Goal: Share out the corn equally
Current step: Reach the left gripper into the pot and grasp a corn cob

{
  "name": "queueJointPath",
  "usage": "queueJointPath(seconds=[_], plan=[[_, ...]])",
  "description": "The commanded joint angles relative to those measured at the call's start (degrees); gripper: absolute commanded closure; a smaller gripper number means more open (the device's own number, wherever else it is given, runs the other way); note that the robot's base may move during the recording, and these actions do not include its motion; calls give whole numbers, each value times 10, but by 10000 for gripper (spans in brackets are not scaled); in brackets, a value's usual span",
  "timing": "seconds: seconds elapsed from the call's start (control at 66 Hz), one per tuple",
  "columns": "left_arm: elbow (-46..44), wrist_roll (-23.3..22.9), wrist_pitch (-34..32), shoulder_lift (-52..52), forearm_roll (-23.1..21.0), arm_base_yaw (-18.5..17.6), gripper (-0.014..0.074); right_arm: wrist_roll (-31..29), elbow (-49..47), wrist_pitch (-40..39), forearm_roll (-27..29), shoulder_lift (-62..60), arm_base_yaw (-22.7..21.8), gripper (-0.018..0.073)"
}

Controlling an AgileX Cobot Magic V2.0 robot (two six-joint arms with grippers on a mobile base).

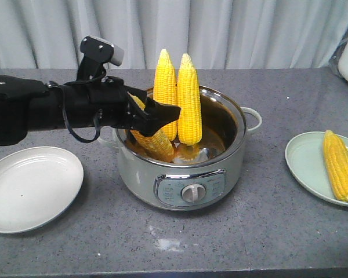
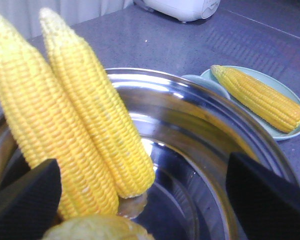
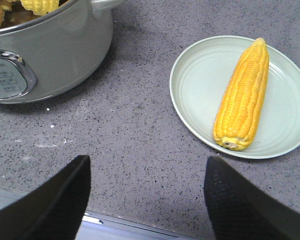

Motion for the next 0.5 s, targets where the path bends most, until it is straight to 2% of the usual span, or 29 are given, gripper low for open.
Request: queueJointPath(seconds=[0.0,0.182,0.485], plan=[[-34,14,0,-5,-32,-20,-32,0,-14,-32,-1,0,0,102],[-56,14,-18,25,-28,-41,-27,0,-14,-32,-1,0,0,102],[-54,25,-22,46,-26,-41,8,0,-14,-32,-1,0,0,102]])
